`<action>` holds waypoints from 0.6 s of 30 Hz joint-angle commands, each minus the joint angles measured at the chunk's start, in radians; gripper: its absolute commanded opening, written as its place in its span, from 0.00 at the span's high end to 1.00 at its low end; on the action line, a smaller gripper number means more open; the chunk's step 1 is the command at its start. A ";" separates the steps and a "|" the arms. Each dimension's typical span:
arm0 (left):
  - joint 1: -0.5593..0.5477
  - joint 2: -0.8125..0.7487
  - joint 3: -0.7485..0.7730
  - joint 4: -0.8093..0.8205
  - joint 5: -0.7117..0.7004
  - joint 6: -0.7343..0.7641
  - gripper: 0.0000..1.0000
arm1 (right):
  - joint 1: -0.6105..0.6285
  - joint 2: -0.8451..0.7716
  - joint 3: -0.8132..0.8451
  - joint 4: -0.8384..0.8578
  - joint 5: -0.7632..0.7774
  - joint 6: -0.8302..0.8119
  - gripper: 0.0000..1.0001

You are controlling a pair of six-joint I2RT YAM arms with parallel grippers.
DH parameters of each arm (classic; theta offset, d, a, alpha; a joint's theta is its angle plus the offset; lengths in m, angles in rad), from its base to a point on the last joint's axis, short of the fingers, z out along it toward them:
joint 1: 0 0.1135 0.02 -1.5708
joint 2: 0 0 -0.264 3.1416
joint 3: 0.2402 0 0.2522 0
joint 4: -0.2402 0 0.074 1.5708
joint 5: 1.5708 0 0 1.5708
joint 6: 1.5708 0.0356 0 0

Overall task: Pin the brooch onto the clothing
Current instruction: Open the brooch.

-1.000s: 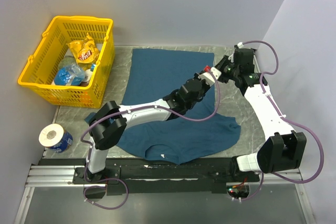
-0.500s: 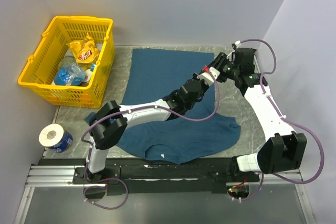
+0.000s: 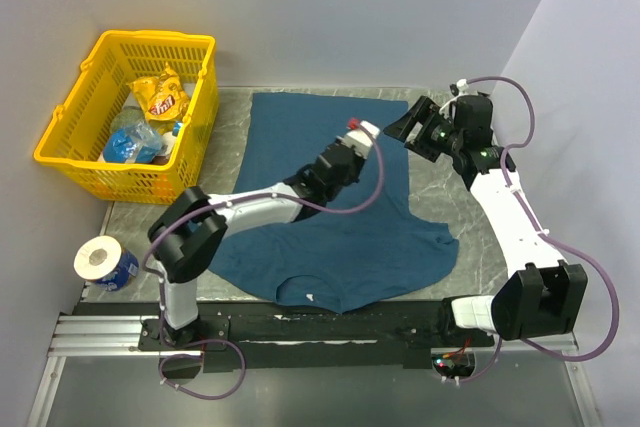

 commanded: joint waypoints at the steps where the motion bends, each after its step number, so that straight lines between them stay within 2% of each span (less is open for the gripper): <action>1: 0.086 -0.130 -0.051 -0.041 0.103 -0.128 0.99 | -0.006 -0.052 -0.007 0.059 -0.017 -0.075 0.12; 6: 0.199 -0.259 -0.131 -0.056 0.287 -0.211 0.99 | -0.006 -0.091 -0.041 0.163 -0.083 -0.147 0.06; 8: 0.229 -0.301 -0.135 -0.081 0.345 -0.245 0.99 | -0.006 -0.101 -0.064 0.212 -0.152 -0.158 0.05; 12: 0.305 -0.361 -0.139 -0.090 0.548 -0.295 0.99 | -0.006 -0.097 -0.082 0.333 -0.276 -0.169 0.04; 18: 0.351 -0.411 -0.114 -0.121 0.791 -0.308 0.99 | -0.001 -0.088 -0.095 0.425 -0.420 -0.162 0.04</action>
